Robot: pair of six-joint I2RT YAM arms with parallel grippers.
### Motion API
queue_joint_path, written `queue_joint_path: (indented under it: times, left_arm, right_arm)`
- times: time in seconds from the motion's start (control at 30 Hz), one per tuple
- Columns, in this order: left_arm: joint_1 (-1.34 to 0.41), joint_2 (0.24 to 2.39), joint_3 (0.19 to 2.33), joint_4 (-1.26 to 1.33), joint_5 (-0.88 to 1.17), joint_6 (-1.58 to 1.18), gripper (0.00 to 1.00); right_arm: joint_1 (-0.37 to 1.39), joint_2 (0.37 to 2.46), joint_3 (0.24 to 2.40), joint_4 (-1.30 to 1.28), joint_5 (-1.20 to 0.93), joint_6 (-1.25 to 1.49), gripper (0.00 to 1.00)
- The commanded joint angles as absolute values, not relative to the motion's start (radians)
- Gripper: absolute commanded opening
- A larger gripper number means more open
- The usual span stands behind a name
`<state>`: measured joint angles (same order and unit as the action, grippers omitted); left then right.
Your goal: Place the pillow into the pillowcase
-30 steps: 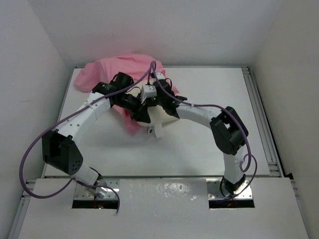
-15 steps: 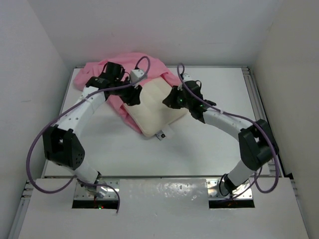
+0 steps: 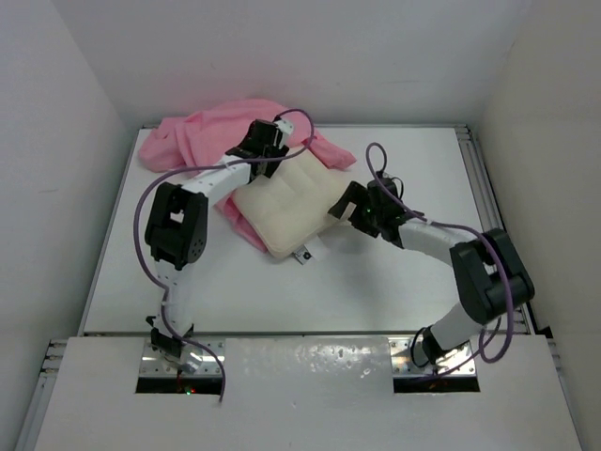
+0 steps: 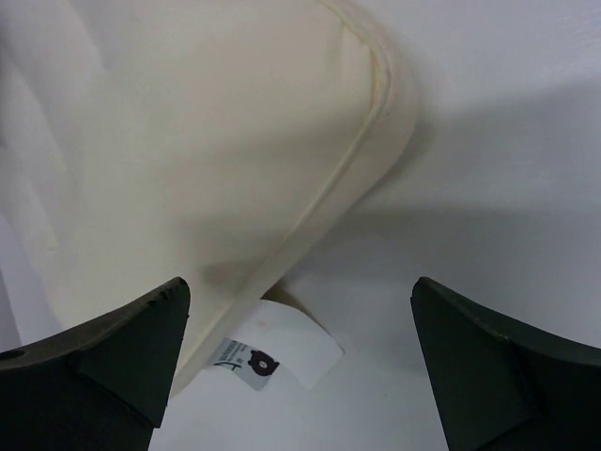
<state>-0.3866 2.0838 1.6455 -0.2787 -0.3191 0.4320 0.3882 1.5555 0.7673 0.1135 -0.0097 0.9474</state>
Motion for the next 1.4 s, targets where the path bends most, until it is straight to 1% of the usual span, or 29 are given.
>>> queue_joint_path:
  times: [0.0, 0.1, 0.13, 0.17, 0.2, 0.23, 0.27, 0.3, 0.37, 0.4, 0.47, 0.5, 0.53, 0.63, 0.77, 0.8, 0.9, 0.97, 1.0, 1.03, 1.07, 1.1, 1.13, 1.17, 1.2, 1.23, 1.3, 1.33, 1.37]
  left_arm:
    - [-0.397, 2.103, 1.692, -0.158, -0.48, 0.429, 0.66]
    - [-0.403, 2.127, 1.684, -0.141, -0.48, 0.449, 0.65]
    - [-0.4, 2.137, 1.681, -0.146, -0.45, 0.459, 0.61]
    - [-0.397, 2.149, 1.681, -0.155, -0.431, 0.462, 0.55]
    - [-0.394, 2.169, 1.683, -0.164, -0.408, 0.462, 0.45]
    - [-0.393, 2.175, 1.681, -0.188, -0.362, 0.456, 0.19]
    - [-0.393, 2.177, 1.68, -0.201, -0.339, 0.454, 0.06]
    - [-0.397, 2.172, 1.671, -0.204, -0.315, 0.453, 0.0]
    - [-0.408, 2.149, 1.652, -0.213, -0.233, 0.472, 0.0]
    - [-0.42, 2.142, 1.655, -0.239, -0.185, 0.479, 0.0]
    - [-0.436, 2.126, 1.701, -0.287, -0.132, 0.491, 0.0]
    - [-0.443, 2.12, 1.75, -0.345, -0.062, 0.486, 0.0]
    - [-0.445, 2.115, 1.778, -0.377, -0.02, 0.483, 0.0]
    - [-0.454, 2.095, 1.864, -0.497, 0.116, 0.489, 0.0]
    - [-0.471, 2.076, 1.928, -0.647, 0.253, 0.546, 0.0]
    - [-0.475, 2.075, 1.962, -0.723, 0.334, 0.576, 0.0]
    - [-0.486, 2.069, 2.018, -0.887, 0.46, 0.659, 0.0]
    - [-0.479, 2.054, 2.022, -0.92, 0.483, 0.667, 0.0]
    - [-0.447, 2.048, 1.999, -0.899, 0.48, 0.625, 0.0]
    - [-0.422, 2.039, 1.978, -0.872, 0.47, 0.589, 0.01]
    - [-0.399, 2.019, 1.958, -0.839, 0.444, 0.554, 0.1]
    - [-0.359, 2.007, 1.933, -0.797, 0.413, 0.523, 0.35]
    - [-0.336, 1.991, 1.902, -0.786, 0.361, 0.474, 0.45]
    - [-0.298, 1.95, 1.887, -0.778, 0.347, 0.448, 0.57]
    - [-0.279, 1.927, 1.85, -0.76, 0.319, 0.392, 0.61]
    - [-0.258, 1.895, 1.832, -0.749, 0.305, 0.364, 0.63]
    - [-0.188, 1.768, 1.786, -0.738, 0.26, 0.274, 0.67]
    - [-0.187, 1.74, 1.776, -0.742, 0.247, 0.235, 0.67]
    - [-0.151, 1.715, 1.761, -0.752, 0.242, 0.197, 0.64]
  right_arm:
    - [0.399, 1.65, 0.805, 0.218, -0.089, 0.994, 0.99]
    - [0.417, 1.723, 0.842, 0.258, -0.08, 0.983, 0.99]
    - [0.425, 1.739, 0.854, 0.294, -0.081, 0.982, 0.99]
    - [0.425, 1.776, 0.864, 0.307, -0.081, 0.98, 0.99]
    - [0.428, 1.793, 0.877, 0.316, -0.087, 0.979, 0.91]
    - [0.428, 1.813, 0.903, 0.34, -0.118, 0.974, 0.85]
    - [0.431, 1.851, 0.919, 0.354, -0.138, 0.974, 0.78]
    - [0.434, 1.87, 0.931, 0.37, -0.159, 0.971, 0.65]
    - [0.451, 1.903, 0.968, 0.413, -0.205, 0.95, 0.48]
    - [0.468, 1.91, 0.982, 0.413, -0.212, 0.934, 0.3]
    - [0.486, 1.91, 1.012, 0.408, -0.213, 0.901, 0.12]
    - [0.5, 1.905, 1.017, 0.413, -0.215, 0.891, 0.04]
    - [0.506, 1.898, 1.019, 0.422, -0.212, 0.882, 0.0]
    - [0.52, 1.856, 1.015, 0.439, -0.198, 0.835, 0.0]
    - [0.529, 1.792, 1.019, 0.451, -0.141, 0.77, 0.0]
    - [0.529, 1.781, 1.02, 0.459, -0.118, 0.766, 0.0]
    - [0.529, 1.764, 1.028, 0.483, -0.089, 0.781, 0.0]
    - [0.529, 1.787, 1.055, 0.454, -0.103, 0.781, 0.0]
    - [0.523, 1.798, 1.102, 0.361, -0.118, 0.781, 0.06]
    - [0.522, 1.808, 1.126, 0.309, -0.173, 0.773, 0.22]
    - [0.514, 1.822, 1.146, 0.255, -0.207, 0.75, 0.46]
    - [0.505, 1.816, 1.157, 0.206, -0.231, 0.732, 0.61]
    - [0.5, 1.804, 1.146, 0.121, -0.247, 0.707, 0.9]
    - [0.496, 1.746, 1.126, 0.094, -0.242, 0.637, 0.99]
    - [0.482, 1.711, 1.099, 0.081, -0.23, 0.606, 0.99]
    - [0.468, 1.672, 1.045, 0.055, -0.191, 0.574, 0.99]
    - [0.422, 1.56, 1.005, 0.022, -0.184, 0.481, 0.99]
    - [0.405, 1.536, 1.006, 0.008, -0.184, 0.459, 0.99]
    - [0.388, 1.516, 1.014, 0.005, -0.205, 0.44, 0.99]
